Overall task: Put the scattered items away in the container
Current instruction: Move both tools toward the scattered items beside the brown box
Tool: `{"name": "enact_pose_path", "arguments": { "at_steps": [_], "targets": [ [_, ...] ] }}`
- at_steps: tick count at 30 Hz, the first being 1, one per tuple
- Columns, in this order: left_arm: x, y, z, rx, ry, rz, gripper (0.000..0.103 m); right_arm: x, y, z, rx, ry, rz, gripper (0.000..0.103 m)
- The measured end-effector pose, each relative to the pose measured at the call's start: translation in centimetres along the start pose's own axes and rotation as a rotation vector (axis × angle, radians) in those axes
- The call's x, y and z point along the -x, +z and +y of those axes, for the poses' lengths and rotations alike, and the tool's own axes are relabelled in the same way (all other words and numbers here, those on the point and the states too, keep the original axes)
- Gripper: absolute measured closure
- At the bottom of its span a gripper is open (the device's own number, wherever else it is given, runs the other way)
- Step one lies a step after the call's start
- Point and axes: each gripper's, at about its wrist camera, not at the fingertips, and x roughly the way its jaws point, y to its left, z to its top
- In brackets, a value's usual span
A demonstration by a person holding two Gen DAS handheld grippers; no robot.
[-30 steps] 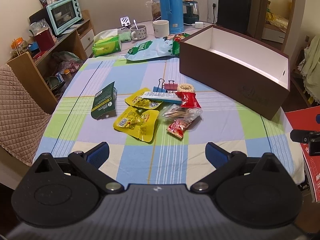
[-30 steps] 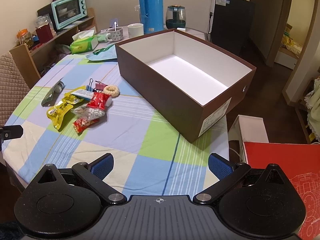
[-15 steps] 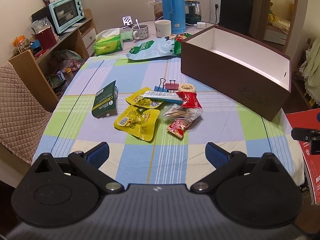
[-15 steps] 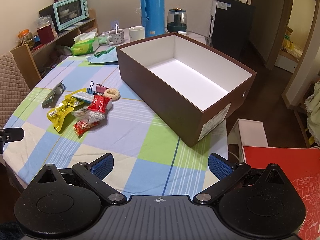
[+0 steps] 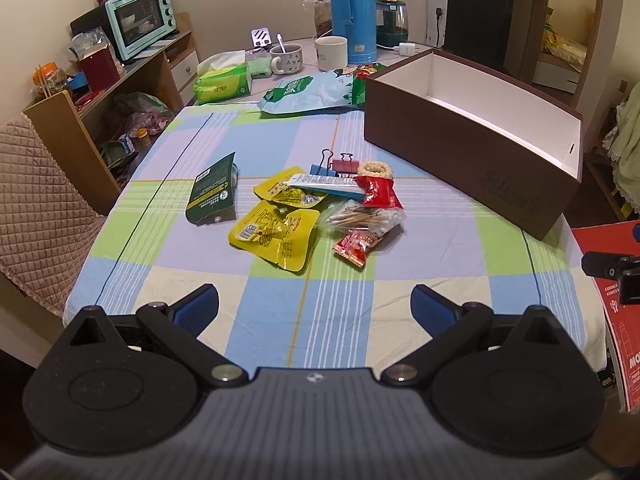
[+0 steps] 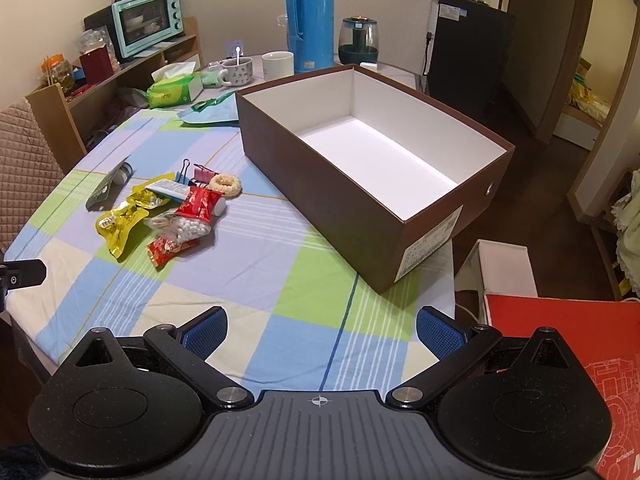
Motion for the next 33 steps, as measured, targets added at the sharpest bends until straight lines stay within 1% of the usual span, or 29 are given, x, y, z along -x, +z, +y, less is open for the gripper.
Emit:
{"name": "enact_pose_path", "arguments": {
  "at_steps": [4, 10, 17, 22, 29, 33],
  "targets": [
    [0.0, -0.4, 0.2, 0.013, 0.010, 0.008, 0.002, -0.1, 0.0, 0.1, 0.005, 0.010, -0.010, 0.000],
    [-0.4, -0.7, 1.2, 0.032, 0.018, 0.011, 0.002, -0.2, 0.3, 0.6, 0.018, 0.035, -0.051, 0.000],
    [-1.6, -0.4, 3.2, 0.042, 0.018, -0.002, 0.002, -1.3, 0.8, 0.2, -0.055, 0.097, -0.065, 0.000],
    [-3.1, 0.4, 4.9, 0.037, 0.021, 0.000, 0.002, -2.4, 1.6, 0.1, -0.103, 0.107, -0.056, 0.000],
    [-5.8, 2.0, 7.2, 0.013, 0.022, 0.018, 0.002, -4.8, 3.1, 1.3, -0.152, 0.118, -0.025, 0.000],
    [-7.5, 3.0, 8.6, 0.003, 0.005, 0.033, 0.002, -6.2, 4.0, 2.0, -0.180, 0.124, -0.008, 0.000]
  ]
}}
